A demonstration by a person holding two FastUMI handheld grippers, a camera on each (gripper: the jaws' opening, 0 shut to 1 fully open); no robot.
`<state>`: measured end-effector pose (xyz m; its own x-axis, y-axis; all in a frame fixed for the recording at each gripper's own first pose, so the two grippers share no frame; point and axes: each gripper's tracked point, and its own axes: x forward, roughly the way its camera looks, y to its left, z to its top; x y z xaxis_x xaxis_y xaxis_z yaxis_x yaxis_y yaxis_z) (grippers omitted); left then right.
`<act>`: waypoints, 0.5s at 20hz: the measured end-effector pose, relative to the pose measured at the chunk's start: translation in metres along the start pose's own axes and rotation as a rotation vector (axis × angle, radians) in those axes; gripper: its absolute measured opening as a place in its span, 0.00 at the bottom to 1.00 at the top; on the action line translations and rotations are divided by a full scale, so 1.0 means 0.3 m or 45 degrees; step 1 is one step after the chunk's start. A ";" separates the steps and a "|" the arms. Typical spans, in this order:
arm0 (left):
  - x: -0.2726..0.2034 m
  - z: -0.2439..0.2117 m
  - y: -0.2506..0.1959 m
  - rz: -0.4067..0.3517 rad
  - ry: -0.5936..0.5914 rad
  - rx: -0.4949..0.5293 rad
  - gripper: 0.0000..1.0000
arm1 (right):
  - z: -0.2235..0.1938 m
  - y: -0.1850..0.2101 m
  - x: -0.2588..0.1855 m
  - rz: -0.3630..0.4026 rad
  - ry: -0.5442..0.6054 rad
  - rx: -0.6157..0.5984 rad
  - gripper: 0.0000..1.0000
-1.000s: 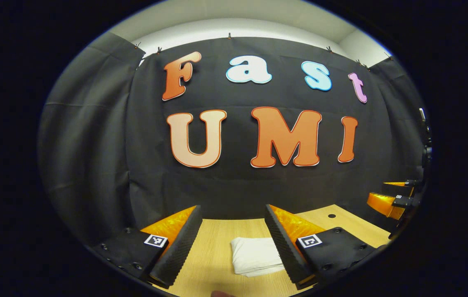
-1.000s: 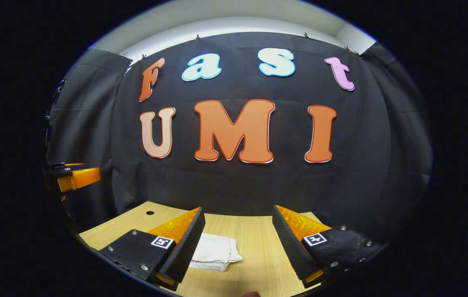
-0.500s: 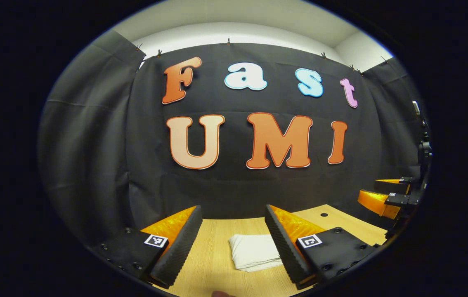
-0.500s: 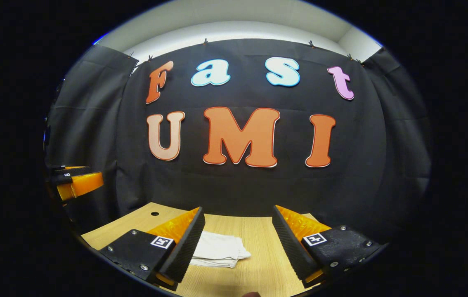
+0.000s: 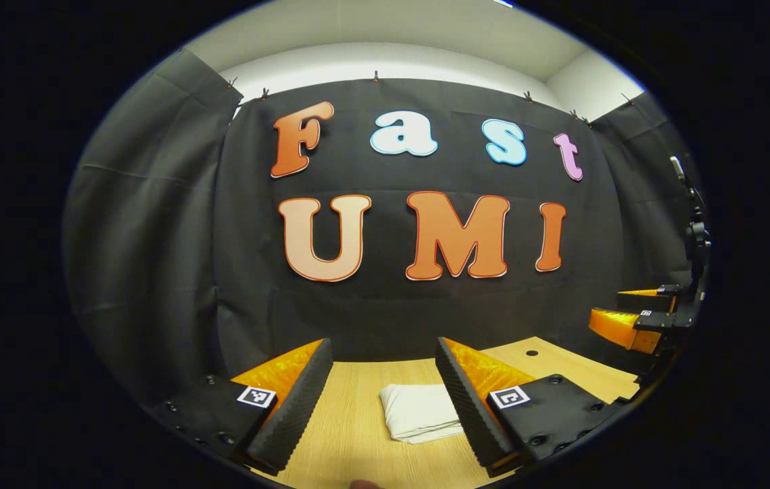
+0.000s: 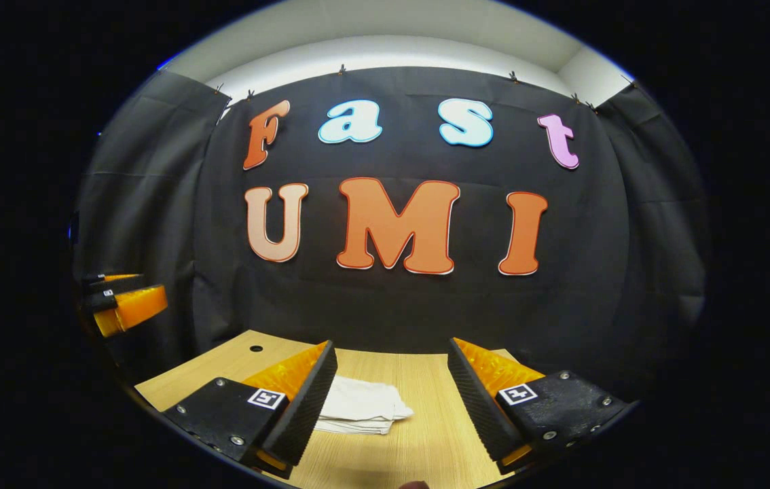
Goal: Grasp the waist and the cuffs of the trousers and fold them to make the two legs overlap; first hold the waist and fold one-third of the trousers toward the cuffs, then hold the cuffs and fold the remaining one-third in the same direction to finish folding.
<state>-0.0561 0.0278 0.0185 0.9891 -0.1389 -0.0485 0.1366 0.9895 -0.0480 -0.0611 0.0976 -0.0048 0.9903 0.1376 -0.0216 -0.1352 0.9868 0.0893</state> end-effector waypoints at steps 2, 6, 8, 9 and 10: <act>0.007 -0.006 -0.025 -0.004 0.004 0.020 0.99 | 0.020 -0.039 -0.014 -0.002 -0.019 -0.002 0.98; -0.010 -0.007 -0.077 0.012 0.004 0.015 1.00 | 0.031 -0.095 -0.038 0.036 -0.022 -0.013 0.99; -0.019 0.001 -0.118 0.021 0.003 0.014 1.00 | 0.041 -0.124 -0.052 0.062 -0.026 -0.013 1.00; -0.018 0.006 -0.151 0.007 0.007 0.005 0.99 | 0.046 -0.140 -0.048 0.065 -0.029 -0.012 0.98; -0.013 0.000 -0.184 -0.002 0.017 0.006 1.00 | 0.044 -0.153 -0.051 0.074 -0.028 -0.008 0.98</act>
<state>-0.0674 -0.0264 0.0214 0.9881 -0.1407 -0.0620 0.1381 0.9895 -0.0432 -0.0695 0.0490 0.0046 0.9812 0.1928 0.0056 -0.1926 0.9777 0.0832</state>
